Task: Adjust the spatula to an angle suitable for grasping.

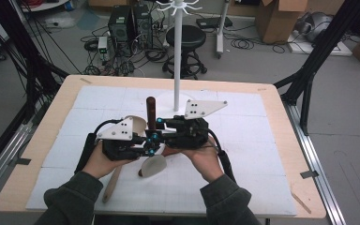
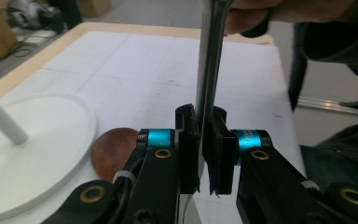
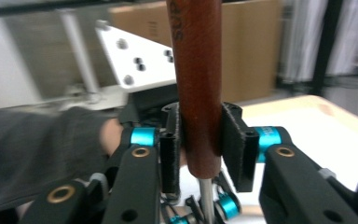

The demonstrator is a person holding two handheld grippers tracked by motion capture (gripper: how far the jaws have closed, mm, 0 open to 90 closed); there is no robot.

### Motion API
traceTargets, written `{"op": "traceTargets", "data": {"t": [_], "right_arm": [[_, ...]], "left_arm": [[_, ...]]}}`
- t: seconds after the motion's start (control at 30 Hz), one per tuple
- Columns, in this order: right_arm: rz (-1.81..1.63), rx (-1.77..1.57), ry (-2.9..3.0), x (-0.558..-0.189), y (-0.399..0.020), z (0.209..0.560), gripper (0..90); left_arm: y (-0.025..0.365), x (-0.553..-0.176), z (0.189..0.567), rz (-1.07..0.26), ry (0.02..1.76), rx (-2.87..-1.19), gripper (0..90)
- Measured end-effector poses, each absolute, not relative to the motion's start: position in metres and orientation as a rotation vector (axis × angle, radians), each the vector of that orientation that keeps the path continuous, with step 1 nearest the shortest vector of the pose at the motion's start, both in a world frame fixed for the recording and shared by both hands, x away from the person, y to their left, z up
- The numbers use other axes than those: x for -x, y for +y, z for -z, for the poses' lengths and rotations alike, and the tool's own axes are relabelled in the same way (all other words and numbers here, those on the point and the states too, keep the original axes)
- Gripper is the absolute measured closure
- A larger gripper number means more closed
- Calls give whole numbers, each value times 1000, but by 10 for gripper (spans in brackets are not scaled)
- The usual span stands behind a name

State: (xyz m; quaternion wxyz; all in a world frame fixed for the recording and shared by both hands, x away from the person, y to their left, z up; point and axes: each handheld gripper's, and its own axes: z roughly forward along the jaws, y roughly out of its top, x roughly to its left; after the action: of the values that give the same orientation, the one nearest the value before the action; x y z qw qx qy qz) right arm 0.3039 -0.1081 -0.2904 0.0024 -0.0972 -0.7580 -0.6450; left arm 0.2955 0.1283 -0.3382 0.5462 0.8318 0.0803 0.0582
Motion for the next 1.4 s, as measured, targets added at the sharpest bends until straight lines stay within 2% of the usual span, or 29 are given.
{"op": "traceTargets", "data": {"t": [0.13,0.2,0.37,0.4,0.43,0.53,0.57,0.7,0.73,0.77,0.9,1.1,1.27,1.33,1.4], "right_arm": [[1992,205,-2352,-310,-111,291,662],[1968,178,-2344,-311,-110,293,719],[2024,223,-2359,-305,-109,291,732],[2033,254,-2369,-304,-109,291,733],[2042,303,-2378,-304,-110,290,735],[2055,361,-2391,-302,-111,289,734],[2085,419,-2393,-299,-111,288,734],[2122,467,-2366,-295,-110,286,735],[2125,478,-2378,-294,-109,285,734],[2122,466,-2413,-293,-108,285,732],[2106,419,-2428,-294,-109,284,730],[2042,159,-2383,-304,-115,282,723],[2040,177,-2377,-304,-116,282,732],[2059,207,-2381,-302,-115,282,735],[2065,269,-2402,-302,-115,282,736]], "left_arm": [[127,-295,339,-91,146,-1979,839],[127,-296,340,-76,134,-1987,839],[129,-295,338,-100,157,-1964,826],[129,-294,338,-108,169,-1958,802],[130,-293,337,-118,182,-1958,739],[134,-293,336,-144,211,-1952,724],[133,-292,336,-154,224,-1940,691],[131,-292,337,-169,226,-1937,734],[131,-292,337,-178,228,-1941,762],[131,-292,337,-183,231,-1944,826],[133,-294,336,-163,213,-1952,837],[133,-294,338,-79,145,-1965,840],[133,-294,338,-76,150,-1959,837],[133,-293,337,-103,162,-1951,825],[134,-291,336,-115,184,-1939,724]]}}
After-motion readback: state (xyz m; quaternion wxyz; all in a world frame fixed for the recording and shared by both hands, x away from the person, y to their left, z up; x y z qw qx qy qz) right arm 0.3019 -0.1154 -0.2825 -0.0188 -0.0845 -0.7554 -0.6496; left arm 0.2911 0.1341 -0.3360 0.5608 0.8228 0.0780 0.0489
